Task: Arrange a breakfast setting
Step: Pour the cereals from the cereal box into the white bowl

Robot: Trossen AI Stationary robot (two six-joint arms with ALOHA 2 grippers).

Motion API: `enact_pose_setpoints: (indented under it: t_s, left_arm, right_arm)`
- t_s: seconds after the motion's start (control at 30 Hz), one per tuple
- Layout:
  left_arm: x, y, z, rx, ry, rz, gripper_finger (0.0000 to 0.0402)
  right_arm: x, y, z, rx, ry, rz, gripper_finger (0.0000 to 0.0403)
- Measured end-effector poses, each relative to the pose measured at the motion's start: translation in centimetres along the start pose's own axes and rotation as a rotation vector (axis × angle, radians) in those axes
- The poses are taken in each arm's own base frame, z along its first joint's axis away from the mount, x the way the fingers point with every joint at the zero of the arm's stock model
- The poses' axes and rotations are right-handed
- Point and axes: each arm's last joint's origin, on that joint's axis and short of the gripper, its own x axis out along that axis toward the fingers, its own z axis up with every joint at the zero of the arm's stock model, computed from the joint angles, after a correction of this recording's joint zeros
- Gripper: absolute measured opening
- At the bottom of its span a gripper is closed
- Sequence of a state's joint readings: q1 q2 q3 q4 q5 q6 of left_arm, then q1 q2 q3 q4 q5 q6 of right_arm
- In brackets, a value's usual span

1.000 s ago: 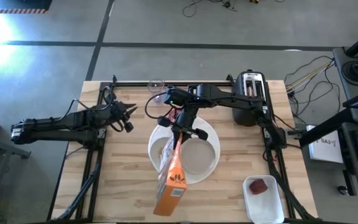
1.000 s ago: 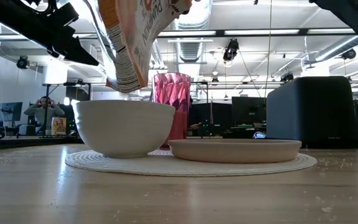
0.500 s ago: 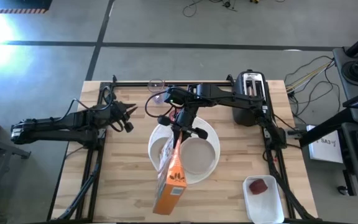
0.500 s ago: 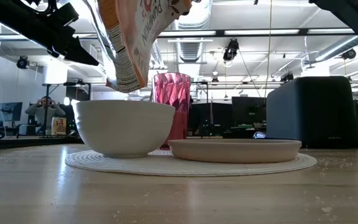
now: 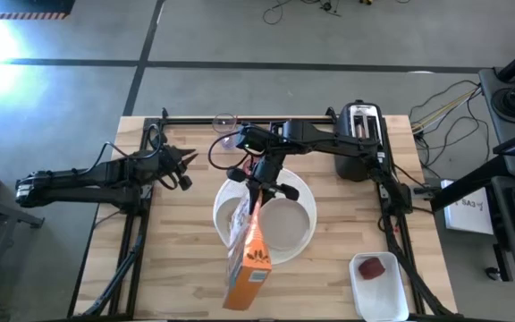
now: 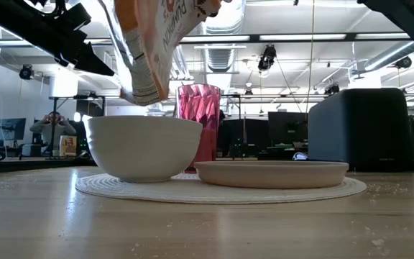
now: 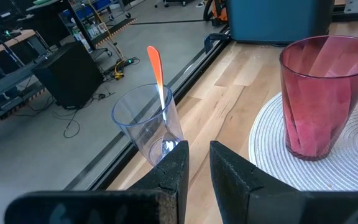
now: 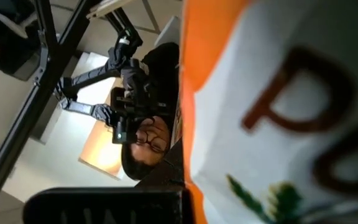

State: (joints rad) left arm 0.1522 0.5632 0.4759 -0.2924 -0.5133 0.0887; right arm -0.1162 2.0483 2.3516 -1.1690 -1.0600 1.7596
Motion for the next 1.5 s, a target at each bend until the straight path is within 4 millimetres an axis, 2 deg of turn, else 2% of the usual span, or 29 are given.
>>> enact_pose_setpoints:
  t_s: [1.5]
  left_arm:
    - [0.01,0.00,-0.02,0.000,0.001,0.000,0.0048]
  right_arm:
    - [0.27,0.06,0.44,-0.005,0.012,-0.008,0.0009]
